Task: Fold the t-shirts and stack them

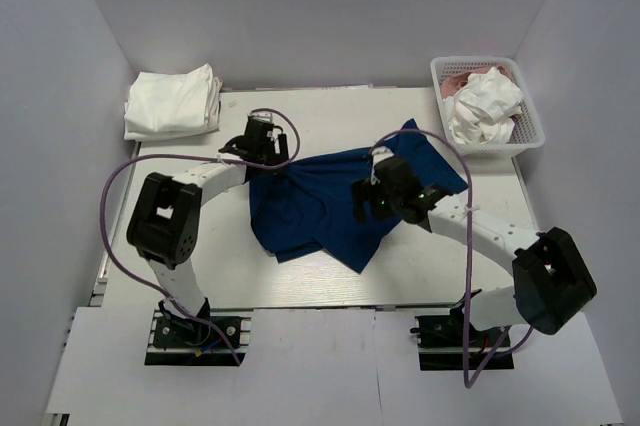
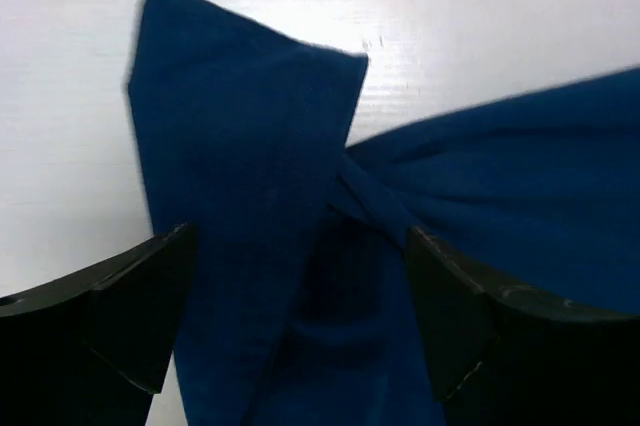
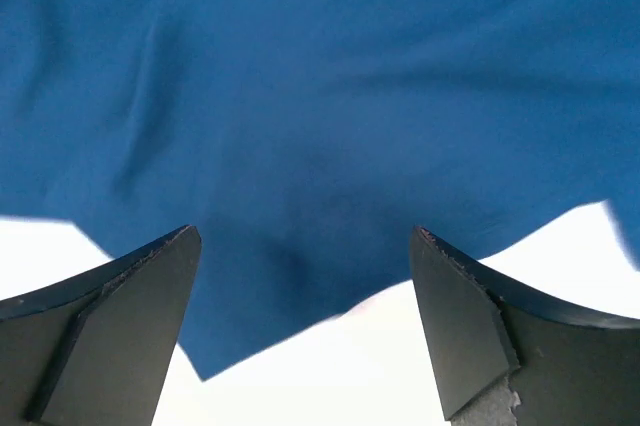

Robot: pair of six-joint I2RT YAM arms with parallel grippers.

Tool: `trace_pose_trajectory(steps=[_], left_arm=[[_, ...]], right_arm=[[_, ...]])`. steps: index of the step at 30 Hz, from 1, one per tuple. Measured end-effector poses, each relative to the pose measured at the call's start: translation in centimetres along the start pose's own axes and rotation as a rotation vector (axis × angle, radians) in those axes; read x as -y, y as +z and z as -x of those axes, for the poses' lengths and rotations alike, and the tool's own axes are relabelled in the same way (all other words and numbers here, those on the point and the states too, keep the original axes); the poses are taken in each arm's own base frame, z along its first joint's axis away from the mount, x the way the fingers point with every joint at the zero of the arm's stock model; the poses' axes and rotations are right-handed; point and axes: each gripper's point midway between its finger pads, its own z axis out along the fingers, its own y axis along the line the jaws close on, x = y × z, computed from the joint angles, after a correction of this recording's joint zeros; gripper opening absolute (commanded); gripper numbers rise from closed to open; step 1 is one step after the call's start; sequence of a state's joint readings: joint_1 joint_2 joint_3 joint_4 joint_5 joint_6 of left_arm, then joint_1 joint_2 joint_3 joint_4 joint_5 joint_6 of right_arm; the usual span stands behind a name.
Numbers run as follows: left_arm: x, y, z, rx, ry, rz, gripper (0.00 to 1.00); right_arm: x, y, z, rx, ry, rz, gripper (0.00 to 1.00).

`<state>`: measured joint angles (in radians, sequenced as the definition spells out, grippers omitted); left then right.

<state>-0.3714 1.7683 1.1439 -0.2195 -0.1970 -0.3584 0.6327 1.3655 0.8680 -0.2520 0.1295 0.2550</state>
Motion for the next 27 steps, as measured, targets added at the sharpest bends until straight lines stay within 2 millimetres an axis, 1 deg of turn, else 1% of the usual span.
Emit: trace_pose_trajectory(steps=[2,4,6,8,10,13,15,16,17,20,21,22,23,24,25,26,27], left_arm=[[0.5,1.0,-1.3,-0.045,0.026,-0.012,0.87],[0.5,1.6,-2.6,-0.082,0.040,-0.010,0.84],[0.1,1.7,-3.3,-0.100,0.042,0.002,0.83],[-0.4,1.7,-3.6,-0.103,0.030,0.029,0.81],[-1.0,1.7,-3.6,-0.099,0.017,0.067,0.78],[-1.9,1.7,-3.4,-0.088,-0.005,0.116,0.78],[-2.2,1.8,-3.3,-0.082,-0.019,0.127,0.77],[-2.4,1.8,-3.1,-0.079,-0.024,0.135,0.74],[-2.6,1.8,-3.0,-0.074,-0.028,0.143,0.74],[-2.8,2.4,-2.1,-0.060,-0.042,0.181,0.74],[-2.8,2.7,-1.7,-0.055,-0.048,0.192,0.74],[-2.8,2.9,-1.4,-0.050,-0.053,0.200,0.77],[-2.7,3.1,-1.1,-0.046,-0.055,0.200,0.79],[-2.6,3.1,-0.9,-0.045,-0.055,0.196,0.81],[-2.4,3.1,-0.8,-0.047,-0.054,0.189,0.83],[-2.2,3.0,-0.7,-0.048,-0.049,0.180,0.84],[-1.9,3.0,-0.6,-0.049,-0.046,0.168,0.84]], right_arm=[[-1.8,0.1,-3.1,-0.069,-0.042,0.047,0.90],[-3.1,0.1,-5.9,-0.133,-0.070,0.091,0.90],[-4.3,-0.1,-8.5,-0.190,-0.096,0.137,0.90],[-5.3,-0.5,-10.6,-0.241,-0.121,0.184,0.90],[-6.4,-0.8,-11.9,-0.282,-0.146,0.228,0.90],[-7.7,-0.9,-13.4,-0.327,-0.187,0.267,0.90],[-8.3,-1.0,-13.6,-0.327,-0.205,0.280,0.89],[-8.5,-1.0,-13.7,-0.325,-0.213,0.278,0.87],[-8.5,-1.0,-13.8,-0.324,-0.219,0.273,0.84],[-8.3,-0.6,-13.8,-0.318,-0.215,0.227,0.52],[-8.1,-0.5,-13.8,-0.319,-0.207,0.209,0.33],[-7.9,-0.3,-13.8,-0.318,-0.198,0.187,0.23],[-7.8,-0.2,-13.9,-0.320,-0.184,0.170,0.14],[-7.6,-0.1,-13.9,-0.319,-0.171,0.151,0.09],[-7.3,-0.1,-13.9,-0.317,-0.156,0.132,0.08],[-7.2,-0.1,-13.8,-0.316,-0.142,0.120,0.02],[-7.1,0.0,-13.8,-0.314,-0.131,0.111,0.00]])
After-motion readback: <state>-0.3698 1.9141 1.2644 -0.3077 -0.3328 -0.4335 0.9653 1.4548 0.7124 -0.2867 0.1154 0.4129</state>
